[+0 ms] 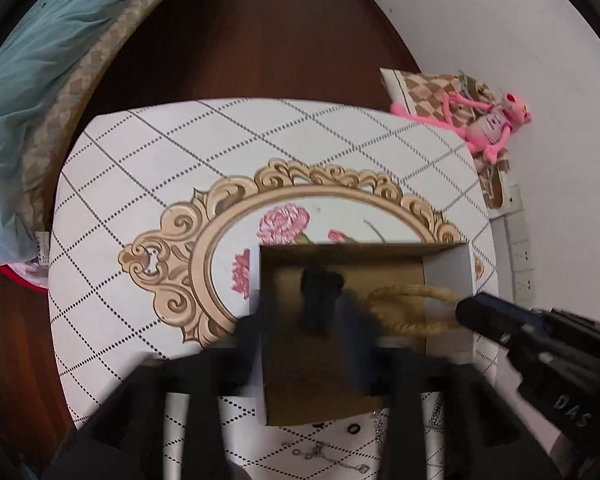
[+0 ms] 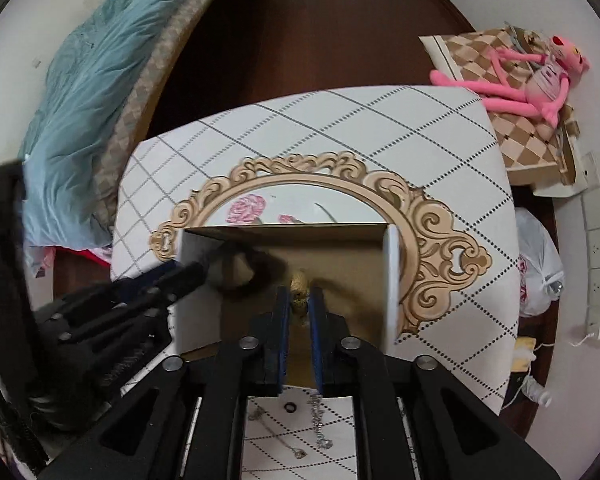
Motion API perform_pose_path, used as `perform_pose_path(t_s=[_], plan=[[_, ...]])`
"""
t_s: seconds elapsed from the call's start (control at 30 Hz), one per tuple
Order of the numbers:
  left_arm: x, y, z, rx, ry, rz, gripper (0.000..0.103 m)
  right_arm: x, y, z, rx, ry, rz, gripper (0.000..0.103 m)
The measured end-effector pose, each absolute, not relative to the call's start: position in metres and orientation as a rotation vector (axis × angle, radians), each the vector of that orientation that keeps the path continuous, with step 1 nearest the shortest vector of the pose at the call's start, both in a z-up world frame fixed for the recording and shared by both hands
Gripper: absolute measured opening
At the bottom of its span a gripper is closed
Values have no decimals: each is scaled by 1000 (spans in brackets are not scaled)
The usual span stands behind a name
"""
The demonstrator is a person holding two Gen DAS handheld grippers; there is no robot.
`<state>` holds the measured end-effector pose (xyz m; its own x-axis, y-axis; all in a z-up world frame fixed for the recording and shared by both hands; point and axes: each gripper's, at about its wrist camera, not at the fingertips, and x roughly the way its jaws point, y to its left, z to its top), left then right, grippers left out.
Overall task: Organize jewelry
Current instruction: 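Carry both items into the white box and open both tools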
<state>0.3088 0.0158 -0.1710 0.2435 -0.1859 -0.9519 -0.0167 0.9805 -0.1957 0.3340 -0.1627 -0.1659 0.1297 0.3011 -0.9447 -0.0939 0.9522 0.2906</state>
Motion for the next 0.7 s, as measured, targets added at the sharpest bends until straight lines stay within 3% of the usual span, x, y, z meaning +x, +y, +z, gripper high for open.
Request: perform_pose_path(t_s=[0.03, 0.07, 0.13, 0.17, 0.23, 0.33, 0.7], plan=[[308, 18, -167, -188, 1306, -112, 74, 334, -166, -167, 182, 1413, 280, 40], [307, 19, -164, -193, 1292, -108, 75, 333, -168, -166, 184, 1412, 277, 52], [308, 20, -161, -174, 1292, -91, 79, 332, -172, -165, 184, 1405, 265, 56], [306, 21, -159, -160, 1291, -76, 90, 330, -175, -163, 168, 1398, 250, 56], [302, 24, -156, -127, 1267, -41, 101, 326, -177, -161, 137, 1380, 224, 60], [292, 27, -154, -78, 1228, 7, 101, 314, -179, -160, 51, 1339, 158, 92], [257, 26, -166, 10, 1177, 91, 103, 276, -173, -186, -54, 1324, 88, 96]])
